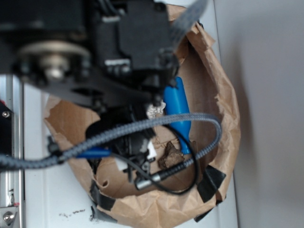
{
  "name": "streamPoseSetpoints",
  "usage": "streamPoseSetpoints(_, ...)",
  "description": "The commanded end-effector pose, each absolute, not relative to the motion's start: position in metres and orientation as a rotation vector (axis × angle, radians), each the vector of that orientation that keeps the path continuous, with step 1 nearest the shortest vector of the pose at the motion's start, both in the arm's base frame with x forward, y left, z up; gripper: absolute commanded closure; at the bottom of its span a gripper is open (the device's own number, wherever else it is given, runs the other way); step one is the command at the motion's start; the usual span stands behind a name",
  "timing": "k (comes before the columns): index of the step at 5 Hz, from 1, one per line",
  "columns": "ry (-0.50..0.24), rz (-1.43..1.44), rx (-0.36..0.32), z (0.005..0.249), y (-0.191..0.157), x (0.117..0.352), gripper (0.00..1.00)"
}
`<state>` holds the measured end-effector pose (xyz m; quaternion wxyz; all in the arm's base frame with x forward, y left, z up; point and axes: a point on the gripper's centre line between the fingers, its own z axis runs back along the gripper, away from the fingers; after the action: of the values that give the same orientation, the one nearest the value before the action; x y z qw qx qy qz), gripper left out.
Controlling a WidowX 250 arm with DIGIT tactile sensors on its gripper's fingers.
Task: Grab the rock.
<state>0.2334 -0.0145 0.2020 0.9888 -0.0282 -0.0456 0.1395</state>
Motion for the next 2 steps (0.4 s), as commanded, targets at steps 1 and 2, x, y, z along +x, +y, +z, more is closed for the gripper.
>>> streamPoseSetpoints(1, -0.208, 0.31, -0.087, 0.168, 0.0, 0.249, 0.0)
streamPoseSetpoints(2, -0.168, 0.338, 0.035, 0.12, -0.006, 0.266, 0.0)
